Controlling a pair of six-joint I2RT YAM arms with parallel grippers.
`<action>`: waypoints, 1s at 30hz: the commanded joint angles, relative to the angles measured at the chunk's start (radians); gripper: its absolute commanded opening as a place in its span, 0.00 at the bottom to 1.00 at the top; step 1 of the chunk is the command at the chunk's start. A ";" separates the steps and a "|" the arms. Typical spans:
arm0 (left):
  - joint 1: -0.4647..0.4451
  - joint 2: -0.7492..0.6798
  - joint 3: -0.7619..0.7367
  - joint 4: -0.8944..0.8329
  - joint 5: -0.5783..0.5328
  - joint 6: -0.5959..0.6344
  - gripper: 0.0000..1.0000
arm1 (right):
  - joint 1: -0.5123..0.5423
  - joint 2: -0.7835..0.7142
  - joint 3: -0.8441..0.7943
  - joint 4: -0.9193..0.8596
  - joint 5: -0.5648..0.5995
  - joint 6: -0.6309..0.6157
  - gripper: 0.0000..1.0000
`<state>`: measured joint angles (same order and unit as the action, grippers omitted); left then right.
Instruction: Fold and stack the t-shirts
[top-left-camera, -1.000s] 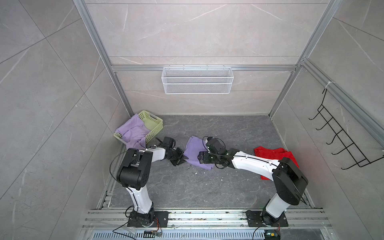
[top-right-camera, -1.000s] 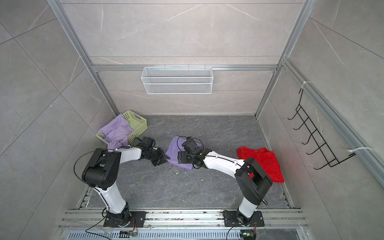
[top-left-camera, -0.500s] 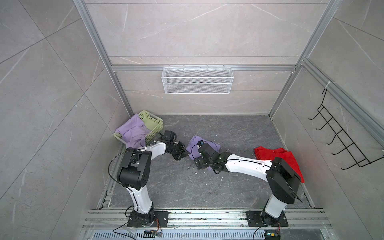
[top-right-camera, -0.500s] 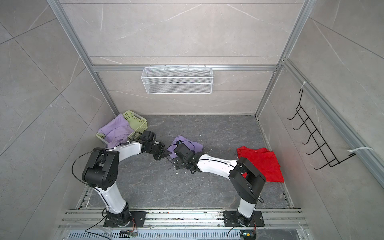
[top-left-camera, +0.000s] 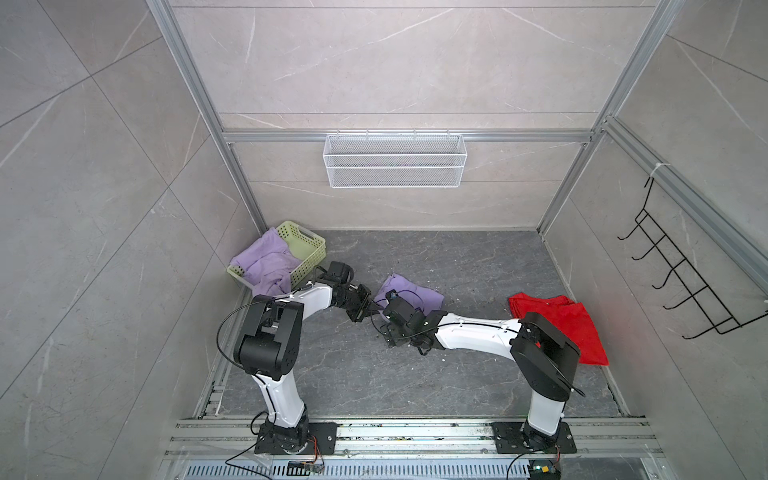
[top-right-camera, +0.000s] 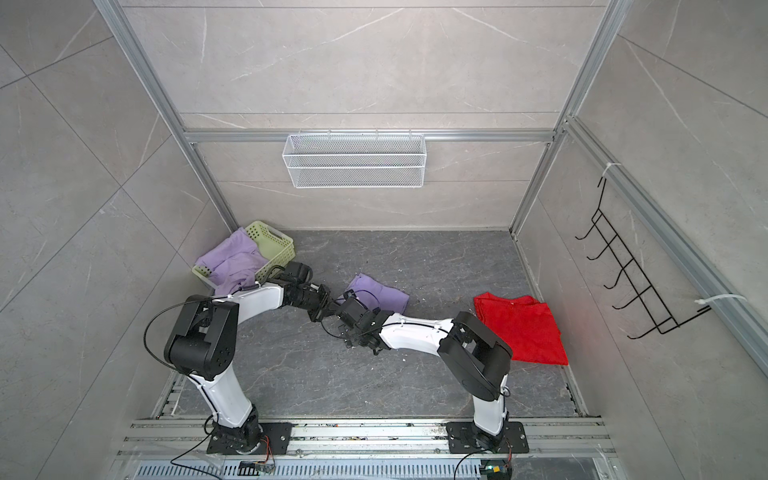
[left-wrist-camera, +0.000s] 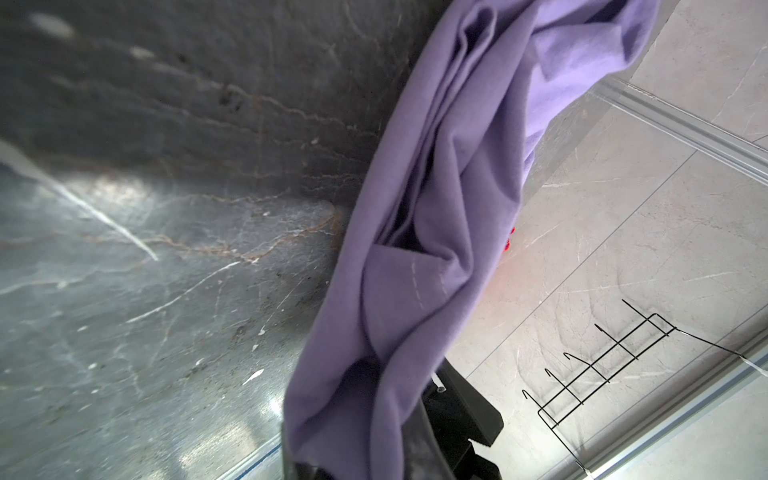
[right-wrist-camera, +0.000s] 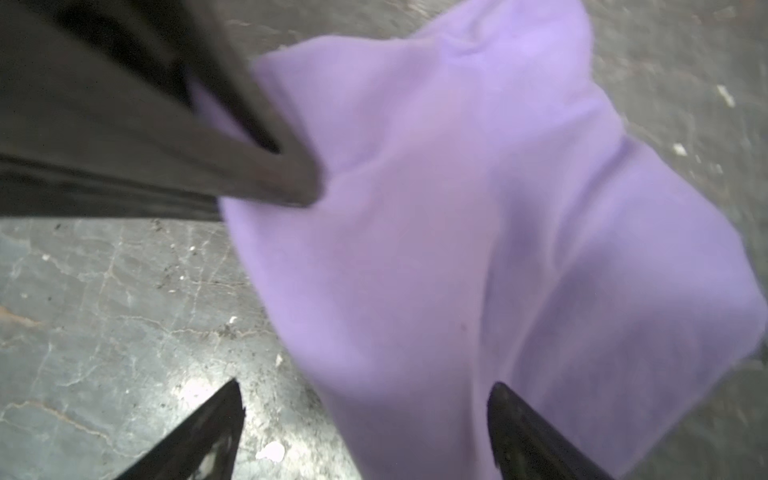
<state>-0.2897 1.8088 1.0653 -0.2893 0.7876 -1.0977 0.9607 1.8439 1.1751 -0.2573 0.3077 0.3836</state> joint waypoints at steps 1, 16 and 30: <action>-0.014 -0.021 0.007 0.000 0.036 -0.032 0.01 | -0.008 -0.136 -0.027 -0.073 0.015 0.244 0.92; -0.149 -0.068 -0.075 0.354 -0.095 -0.474 0.00 | 0.004 -0.390 -0.560 0.618 -0.108 1.364 1.00; -0.269 -0.194 -0.231 0.492 -0.321 -0.749 0.00 | 0.076 -0.089 -0.702 1.194 0.280 1.609 1.00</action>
<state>-0.5438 1.6775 0.8513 0.1570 0.5243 -1.7584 1.0321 1.7214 0.4976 0.8104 0.4709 1.9255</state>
